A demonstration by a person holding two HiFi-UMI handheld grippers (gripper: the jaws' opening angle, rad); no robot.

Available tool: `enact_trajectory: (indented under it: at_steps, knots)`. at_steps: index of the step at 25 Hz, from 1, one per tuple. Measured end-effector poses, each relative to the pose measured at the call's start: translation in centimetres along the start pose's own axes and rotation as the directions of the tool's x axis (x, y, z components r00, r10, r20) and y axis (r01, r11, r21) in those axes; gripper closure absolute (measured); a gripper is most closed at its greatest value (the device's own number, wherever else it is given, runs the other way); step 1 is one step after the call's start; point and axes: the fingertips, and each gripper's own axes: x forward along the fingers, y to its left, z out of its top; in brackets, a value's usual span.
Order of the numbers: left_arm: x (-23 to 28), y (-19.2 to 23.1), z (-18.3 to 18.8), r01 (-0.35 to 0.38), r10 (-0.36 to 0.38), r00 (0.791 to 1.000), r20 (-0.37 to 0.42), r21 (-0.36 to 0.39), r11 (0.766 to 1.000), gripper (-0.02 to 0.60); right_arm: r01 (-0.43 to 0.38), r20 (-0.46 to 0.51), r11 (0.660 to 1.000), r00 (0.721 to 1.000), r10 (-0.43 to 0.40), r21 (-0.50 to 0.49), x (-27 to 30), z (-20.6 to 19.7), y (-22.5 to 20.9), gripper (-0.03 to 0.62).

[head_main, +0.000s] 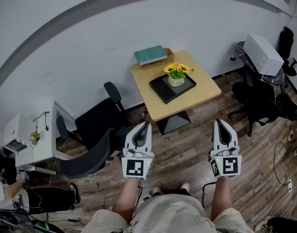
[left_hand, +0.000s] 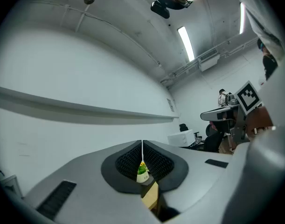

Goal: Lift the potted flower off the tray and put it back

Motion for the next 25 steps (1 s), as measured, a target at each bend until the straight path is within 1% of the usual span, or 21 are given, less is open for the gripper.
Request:
enact_trajectory:
  at_steps: [3,9,13,17,25]
  knots:
    - [0.2,-0.4,0.0,0.007,-0.007,1.0,0.0,-0.006,1.0,0.569,0.013,-0.006,1.0,1.0,-0.013,0.009,0.0,-0.2,-0.3,0.58]
    - [0.3,-0.5,0.0,0.012,-0.012,1.0,-0.001,-0.005,1.0,0.569,-0.008,-0.009,1.0,1.0,0.008,-0.002,0.2,-0.4,0.2,0.58]
    - [0.4,-0.4,-0.1,0.012,-0.012,1.0,-0.002,-0.011,1.0,0.569,-0.022,0.013,1.0,1.0,0.022,0.011,0.5,0.0,0.5,0.579]
    - [0.6,-0.5,0.0,0.01,-0.01,1.0,0.001,-0.004,1.0,0.571,-0.023,-0.004,1.0,1.0,0.023,0.0,0.8,-0.5,0.5,0.579]
    - [0.4,-0.4,-0.9,0.004,-0.004,1.0,-0.017,-0.015,1.0,0.569,-0.025,-0.023,1.0,0.999,0.026,0.013,1.0,-1.4,0.7,0.579]
